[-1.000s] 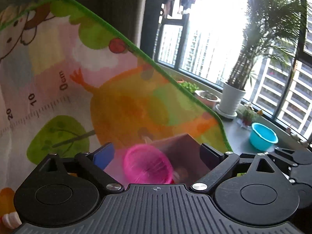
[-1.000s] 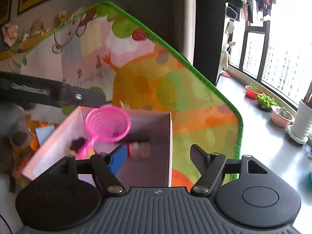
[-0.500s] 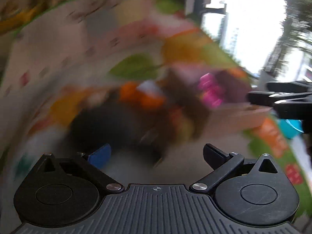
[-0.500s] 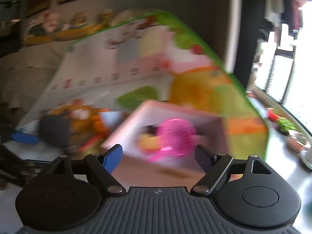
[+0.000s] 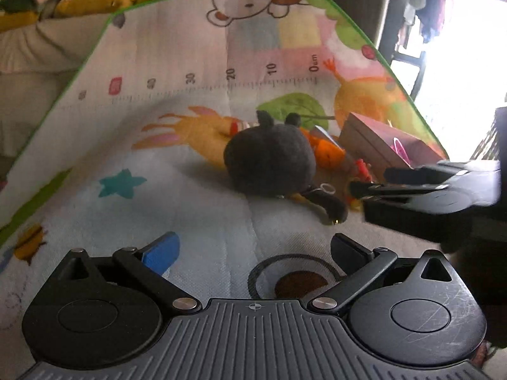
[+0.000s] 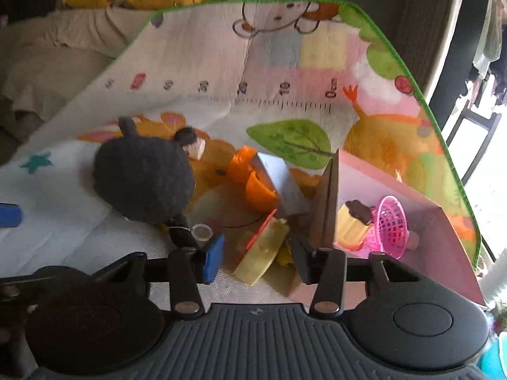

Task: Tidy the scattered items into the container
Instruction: 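Grasp the black plush toy with the left tool while the right tool reaches the Hello Kitty toy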

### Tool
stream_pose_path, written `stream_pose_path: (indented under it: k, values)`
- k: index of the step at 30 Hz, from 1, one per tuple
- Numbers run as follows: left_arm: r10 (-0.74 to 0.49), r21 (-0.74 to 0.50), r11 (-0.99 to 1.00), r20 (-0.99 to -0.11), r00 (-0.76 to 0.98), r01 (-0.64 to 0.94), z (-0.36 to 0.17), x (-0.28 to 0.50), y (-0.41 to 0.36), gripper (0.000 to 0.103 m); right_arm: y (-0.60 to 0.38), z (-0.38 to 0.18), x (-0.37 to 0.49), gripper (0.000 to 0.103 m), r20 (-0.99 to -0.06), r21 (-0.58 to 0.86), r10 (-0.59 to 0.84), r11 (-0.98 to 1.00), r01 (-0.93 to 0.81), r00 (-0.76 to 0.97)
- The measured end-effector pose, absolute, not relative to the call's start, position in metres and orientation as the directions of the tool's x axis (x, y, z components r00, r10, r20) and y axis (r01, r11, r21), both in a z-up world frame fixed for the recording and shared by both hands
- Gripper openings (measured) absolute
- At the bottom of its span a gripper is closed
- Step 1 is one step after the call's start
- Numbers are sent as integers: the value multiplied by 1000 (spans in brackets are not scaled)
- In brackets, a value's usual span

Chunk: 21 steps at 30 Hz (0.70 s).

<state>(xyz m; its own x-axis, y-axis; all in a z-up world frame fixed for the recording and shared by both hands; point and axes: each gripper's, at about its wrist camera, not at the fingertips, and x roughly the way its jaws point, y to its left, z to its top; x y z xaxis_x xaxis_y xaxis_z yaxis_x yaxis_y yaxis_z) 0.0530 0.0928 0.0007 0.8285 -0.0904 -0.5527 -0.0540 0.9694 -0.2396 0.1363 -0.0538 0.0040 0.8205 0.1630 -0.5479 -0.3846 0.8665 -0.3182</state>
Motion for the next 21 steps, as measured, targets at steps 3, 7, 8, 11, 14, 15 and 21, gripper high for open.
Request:
stream_pose_path:
  k: [3, 7, 8, 11, 14, 15, 21]
  values:
    - [-97, -252, 966, -551, 829, -55, 0, 51, 94, 103, -60, 7, 134, 21, -560, -296, 167, 874, -384, 812]
    - [-97, -254, 966, -558, 824, -58, -1, 51, 94, 103, -93, 30, 110, 19, -580, -185, 255, 884, -430, 774]
    - [-97, -255, 965, -559, 823, -60, -2, 52, 94, 103, -104, 36, 102, 19, -586, -142, 290, 883, -447, 757]
    - [-89, -243, 968, -564, 821, -62, -3, 53, 92, 103, -134, 49, 75, 18, -587, -60, 354, 878, -475, 728]
    - [-78, -225, 972, -571, 817, -64, -2, 54, 90, 103, -163, 56, 52, 18, -585, 0, 375, 887, -463, 719]
    - [-75, -220, 973, -573, 816, -65, -2, 54, 89, 103, -173, 56, 46, 18, -583, 13, 370, 894, -448, 723]
    - [-49, -182, 981, -586, 809, -72, -3, 56, 84, 103, -226, 37, 37, 20, -602, 62, 275, 952, -300, 750]
